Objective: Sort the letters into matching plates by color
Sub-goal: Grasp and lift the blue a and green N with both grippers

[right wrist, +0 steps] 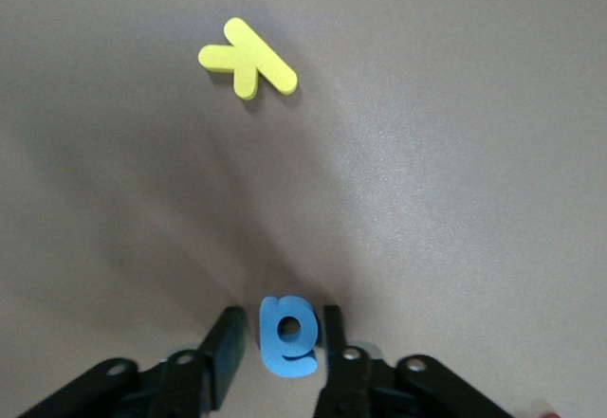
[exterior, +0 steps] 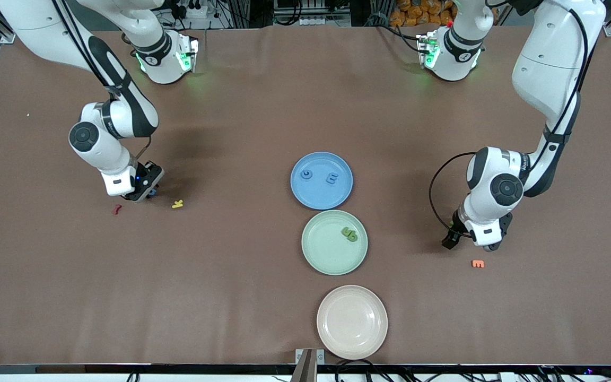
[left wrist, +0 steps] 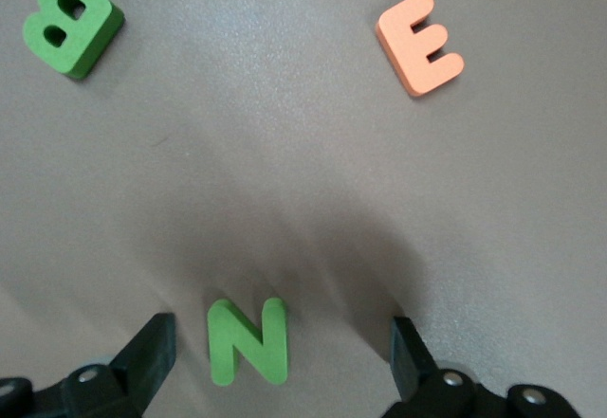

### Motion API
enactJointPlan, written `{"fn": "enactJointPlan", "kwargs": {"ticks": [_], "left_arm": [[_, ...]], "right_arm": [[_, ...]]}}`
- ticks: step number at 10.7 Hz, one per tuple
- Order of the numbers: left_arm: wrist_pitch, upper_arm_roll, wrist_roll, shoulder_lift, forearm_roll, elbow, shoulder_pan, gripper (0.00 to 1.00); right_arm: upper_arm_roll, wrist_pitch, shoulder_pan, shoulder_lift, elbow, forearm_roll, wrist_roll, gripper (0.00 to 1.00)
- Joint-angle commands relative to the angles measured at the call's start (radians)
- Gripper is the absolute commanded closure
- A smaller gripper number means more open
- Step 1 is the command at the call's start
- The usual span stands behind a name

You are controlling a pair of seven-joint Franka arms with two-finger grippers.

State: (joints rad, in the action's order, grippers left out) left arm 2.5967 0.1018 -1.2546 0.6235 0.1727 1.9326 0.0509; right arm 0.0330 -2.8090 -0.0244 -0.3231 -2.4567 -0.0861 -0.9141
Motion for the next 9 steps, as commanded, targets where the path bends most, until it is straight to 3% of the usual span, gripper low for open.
{"fn": "enactJointPlan", "kwargs": {"ticks": [1,2,3,4,8,9], "left_arm": [[0.010,-0.005,-0.029,0.012,0.039,-0.014,0.004,0.00],[0.010,-0.005,-0.023,0.012,0.039,-0.009,0.006,0.15],[0.008,-0.005,-0.025,0.010,0.042,-0.003,0.006,0.76],[0.006,-0.002,-0.035,0.009,0.044,0.000,0.006,1.00],[0.003,-0.002,-0.078,0.002,0.044,-0.001,0.003,1.00],[0.003,-0.001,-0.075,-0.002,0.044,-0.003,0.003,1.00]], "right_arm": [[0.005,-0.021,-0.011,-0.001,-0.004,-0.018,-0.012,1.00],[0.004,-0.015,-0.009,0.018,-0.004,-0.018,-0.009,1.00],[0.004,0.043,-0.008,0.065,-0.001,-0.018,-0.006,1.00],[0.004,0.137,-0.008,0.117,0.011,-0.014,0.001,1.00],[0.008,0.264,-0.002,0.188,0.047,0.008,0.008,1.00],[0.007,0.269,0.021,0.193,0.047,0.057,0.014,1.00]]}}
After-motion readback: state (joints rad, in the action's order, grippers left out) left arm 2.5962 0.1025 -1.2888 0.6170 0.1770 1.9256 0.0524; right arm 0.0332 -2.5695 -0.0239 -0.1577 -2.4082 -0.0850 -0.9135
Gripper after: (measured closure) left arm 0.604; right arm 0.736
